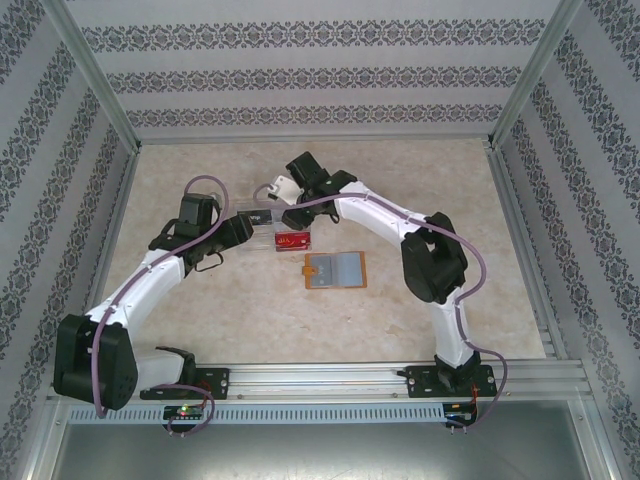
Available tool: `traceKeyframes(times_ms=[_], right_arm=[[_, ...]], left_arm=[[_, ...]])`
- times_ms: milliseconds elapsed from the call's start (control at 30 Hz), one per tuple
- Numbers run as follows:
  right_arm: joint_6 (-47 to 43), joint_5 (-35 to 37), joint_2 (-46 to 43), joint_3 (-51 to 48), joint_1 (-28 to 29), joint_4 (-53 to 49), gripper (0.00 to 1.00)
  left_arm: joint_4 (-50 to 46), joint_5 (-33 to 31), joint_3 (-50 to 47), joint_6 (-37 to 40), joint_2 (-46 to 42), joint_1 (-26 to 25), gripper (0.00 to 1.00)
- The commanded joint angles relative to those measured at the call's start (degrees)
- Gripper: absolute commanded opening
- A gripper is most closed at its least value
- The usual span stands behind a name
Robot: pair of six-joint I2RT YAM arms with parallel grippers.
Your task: Take the credit cards out of the card holder
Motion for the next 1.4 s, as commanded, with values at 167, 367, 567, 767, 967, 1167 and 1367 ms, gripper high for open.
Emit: traceKeyframes(times_ms=[167, 367, 567, 767, 967, 1167, 1367], right_arm=[[-4.31, 1.82, 4.42, 4.08, 1.36, -5.83, 0.42], [-4.72, 2.23, 5.93, 5.45, 1.81, -6.52, 0.39], [-5.16, 1.98, 5.49, 4.52, 2.12, -6.62, 0.33], [-5.59, 1.95, 4.53, 3.38, 2.58, -6.01, 0.24], [-6.30, 2.76, 4.13, 2.76, 3.24, -5.91, 0.20], [-6.54, 3.69, 3.67, 2.09, 3.09, -4.93, 0.13], [-7.13, 3.32, 2.64, 1.26, 3.08, -4.15, 0.08]], left_arm=[[-0.55, 0.53, -0.71, -0.36, -1.26, -0.24, 0.73], [-0.69, 0.32, -0.76, -0.27, -1.12, -0.26, 0.73], [-0.34, 0.44, -0.88, -0.27, -0.77, -0.24, 0.73], [-0.34, 0.39, -0.88, -0.27, -0.83, -0.26, 0.73], [-0.36, 0.36, -0.95, -0.27, -0.86, -0.26, 0.73], [-0.36, 0.41, -0.91, -0.34, -1.02, -0.26, 0.73], [-0.43, 0.42, -0.95, -0.27, -1.14, -0.22, 0.73]])
